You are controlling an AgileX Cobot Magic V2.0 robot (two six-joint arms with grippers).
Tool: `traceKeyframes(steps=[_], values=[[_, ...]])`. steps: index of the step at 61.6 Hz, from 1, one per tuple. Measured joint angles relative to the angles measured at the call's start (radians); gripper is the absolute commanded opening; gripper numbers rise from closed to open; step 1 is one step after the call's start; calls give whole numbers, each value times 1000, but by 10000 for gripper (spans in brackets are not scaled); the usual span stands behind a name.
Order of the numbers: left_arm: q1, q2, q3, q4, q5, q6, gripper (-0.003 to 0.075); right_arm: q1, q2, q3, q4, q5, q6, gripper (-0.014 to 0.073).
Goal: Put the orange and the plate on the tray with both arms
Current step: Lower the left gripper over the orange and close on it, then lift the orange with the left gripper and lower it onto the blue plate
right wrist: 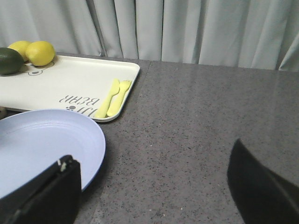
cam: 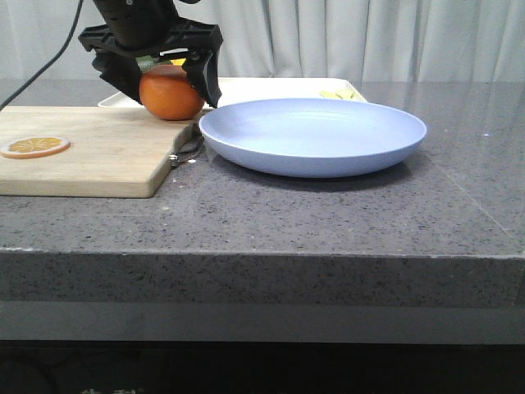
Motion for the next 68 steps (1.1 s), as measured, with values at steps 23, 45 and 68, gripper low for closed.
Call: traceKeyframes(steps=[23,45,68], values=[[0,0,0,14,0,0,549,0,0,0,0,-6,0,641],[4,0,0,31,2,-1,462,0,0,0,2,-6,0,641],[4,-3,0,47,16,-2,409,0,0,0,2,-6,0,641]])
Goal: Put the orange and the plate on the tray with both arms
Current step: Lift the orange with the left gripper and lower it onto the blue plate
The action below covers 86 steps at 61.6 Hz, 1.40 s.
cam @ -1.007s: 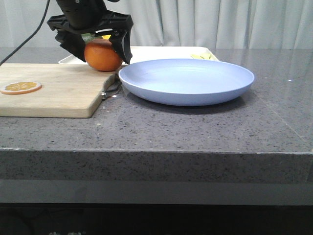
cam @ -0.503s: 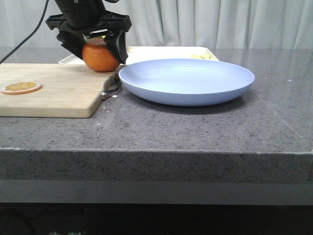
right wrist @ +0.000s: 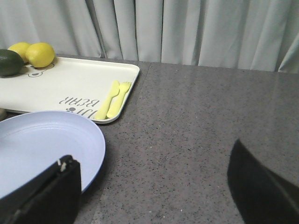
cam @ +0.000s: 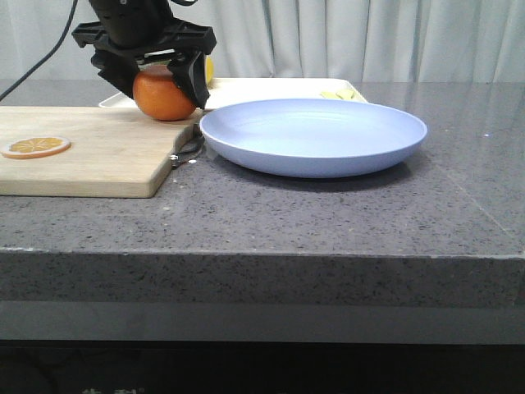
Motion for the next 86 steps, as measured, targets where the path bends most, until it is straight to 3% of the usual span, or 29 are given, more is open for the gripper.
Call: traceKeyframes(steps=[31,63,86], values=[[-11,-64,-26,-58,18,-2,410,0,0,0,0,0,0,641],[-279,-44,-102,-81,13,0,412,0,0,0,0,-2,0,641],[-312,84,-102,-80,0,4,552,0,0,0,0,-2,0,641]])
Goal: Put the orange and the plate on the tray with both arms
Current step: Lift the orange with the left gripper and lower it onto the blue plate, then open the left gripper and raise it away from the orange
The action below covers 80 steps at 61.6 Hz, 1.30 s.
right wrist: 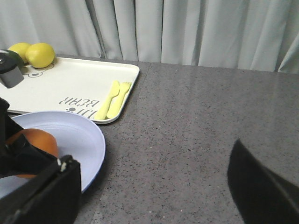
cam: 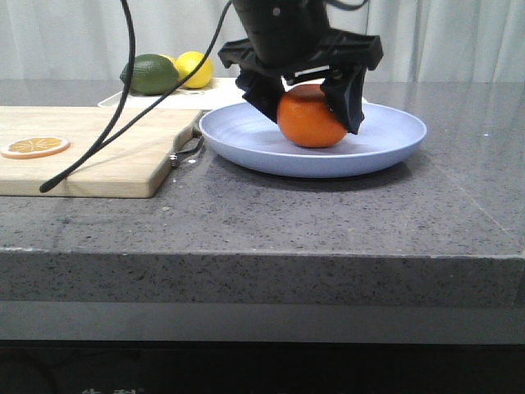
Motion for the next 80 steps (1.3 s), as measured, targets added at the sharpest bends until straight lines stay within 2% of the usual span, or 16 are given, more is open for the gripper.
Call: traceKeyframes(steps=[4,9,31,55,59,64,70,80], values=[[0,0,0,2,0,10,613,0,0,0,0,0,0,641],[-2,1,0,6,0,16,634,0,0,0,0,0,0,641],[-11,2,-25,23,14,18,634,0,0,0,0,0,0,641],[-11,2,-236,40,201,18,615,0,0,0,0,0,0,641],[-11,2,-256,46,222,18,570,0,0,0,0,0,0,641],[-11,2,-277,52,240,18,475,0,0,0,0,0,0,641],[-11,2,-299,53,251,18,289,0,0,0,0,0,0,641],[-11,2,-300,55,280,18,61,0,0,0,0,0,0,641]])
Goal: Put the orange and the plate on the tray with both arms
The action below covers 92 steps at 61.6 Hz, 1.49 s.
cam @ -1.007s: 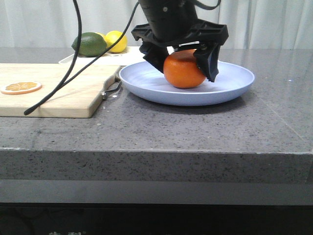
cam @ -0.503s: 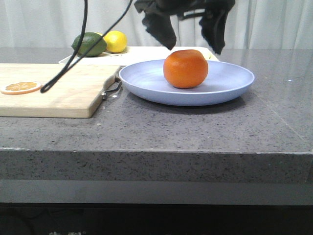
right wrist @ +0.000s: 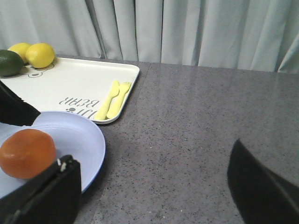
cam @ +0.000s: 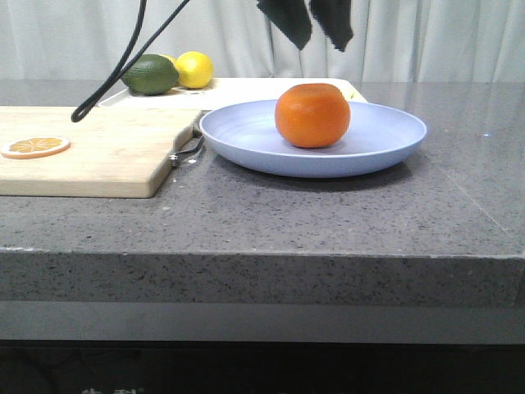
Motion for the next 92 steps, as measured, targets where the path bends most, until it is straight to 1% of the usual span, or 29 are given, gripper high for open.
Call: traceKeyframes(steps=[1,4,12,26,42,52,61,71,92], values=[[0,0,0,0,2,0,34,0,0,0,0,0,0,641],[0,0,0,0,7,0,-17,0,0,0,0,0,0,641],[0,0,-1,2,27,0,-18,0,0,0,0,0,0,641],[0,-4,-2,48,124,0,-18,0,0,0,0,0,0,641],[0,-72,-2,70,134,-8,-18,0,0,0,0,0,0,641],[41,-148,31,68,134,-18,-18,0,0,0,0,0,0,641],[121,-237,159,70,134,-25,-18,0,0,0,0,0,0,641],[223,-364,360,72,123,-33,-18,0,0,0,0,0,0,641],[442,-749,865,74,-66,-63,-18,0,0,0,0,0,0,641]])
